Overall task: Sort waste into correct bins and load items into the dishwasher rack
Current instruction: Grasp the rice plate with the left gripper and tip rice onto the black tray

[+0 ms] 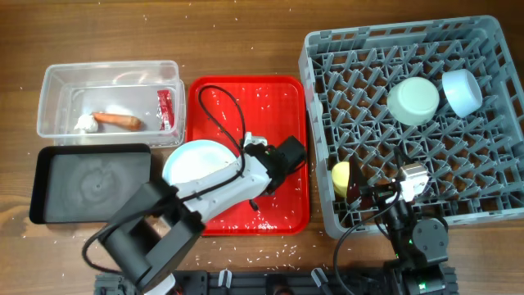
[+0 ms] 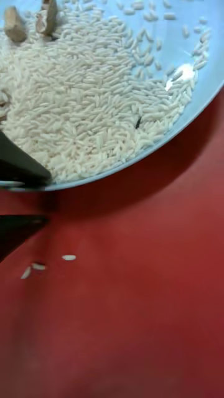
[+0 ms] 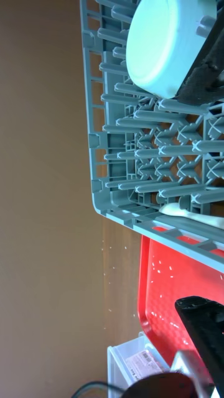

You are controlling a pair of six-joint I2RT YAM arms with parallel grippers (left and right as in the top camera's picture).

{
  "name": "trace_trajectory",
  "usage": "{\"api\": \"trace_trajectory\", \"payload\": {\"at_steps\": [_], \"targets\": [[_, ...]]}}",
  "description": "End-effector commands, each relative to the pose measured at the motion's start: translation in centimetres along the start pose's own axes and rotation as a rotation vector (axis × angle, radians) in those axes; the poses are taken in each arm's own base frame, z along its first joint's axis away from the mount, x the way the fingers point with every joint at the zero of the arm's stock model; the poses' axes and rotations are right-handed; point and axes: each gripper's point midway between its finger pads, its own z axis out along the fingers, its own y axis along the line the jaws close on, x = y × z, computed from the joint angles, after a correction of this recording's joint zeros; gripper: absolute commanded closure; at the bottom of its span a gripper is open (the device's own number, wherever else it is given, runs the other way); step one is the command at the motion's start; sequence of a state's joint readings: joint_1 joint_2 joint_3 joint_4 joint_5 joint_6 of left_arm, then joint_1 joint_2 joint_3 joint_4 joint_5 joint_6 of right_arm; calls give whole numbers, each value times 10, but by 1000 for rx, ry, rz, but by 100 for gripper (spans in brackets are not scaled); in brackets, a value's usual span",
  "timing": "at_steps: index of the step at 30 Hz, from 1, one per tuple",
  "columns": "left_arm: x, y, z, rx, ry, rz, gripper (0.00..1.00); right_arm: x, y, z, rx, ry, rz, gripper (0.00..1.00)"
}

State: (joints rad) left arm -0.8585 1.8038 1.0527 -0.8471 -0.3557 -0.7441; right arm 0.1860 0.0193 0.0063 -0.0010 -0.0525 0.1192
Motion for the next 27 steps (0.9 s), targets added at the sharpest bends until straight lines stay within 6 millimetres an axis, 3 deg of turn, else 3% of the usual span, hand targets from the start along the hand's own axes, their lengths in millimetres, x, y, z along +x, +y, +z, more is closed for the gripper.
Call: {"api": "trace_trajectory", "payload": {"at_steps": [1, 3, 5, 12, 19, 21, 27], "targets": [[4, 0, 21, -55, 8, 104, 84, -2, 1, 0, -9, -7, 14, 0], [1, -5, 23, -44, -4, 169, 96, -2, 1, 0, -9, -7, 14, 0], [-5, -7, 16, -34, -14, 196, 96, -2, 1, 0, -9, -7, 14, 0], [-40, 14, -61, -63, -78, 116, 96, -2, 1, 0, -9, -7, 14, 0], [-28, 54, -92, -147, -26, 140, 96, -2, 1, 0, -9, -7, 14, 0], [-21, 75, -98, -164, 11, 44, 96, -2, 1, 0, -9, -7, 14, 0], [-23, 104, -114, -4, 73, -138, 96, -2, 1, 0, -9, -7, 14, 0]]}}
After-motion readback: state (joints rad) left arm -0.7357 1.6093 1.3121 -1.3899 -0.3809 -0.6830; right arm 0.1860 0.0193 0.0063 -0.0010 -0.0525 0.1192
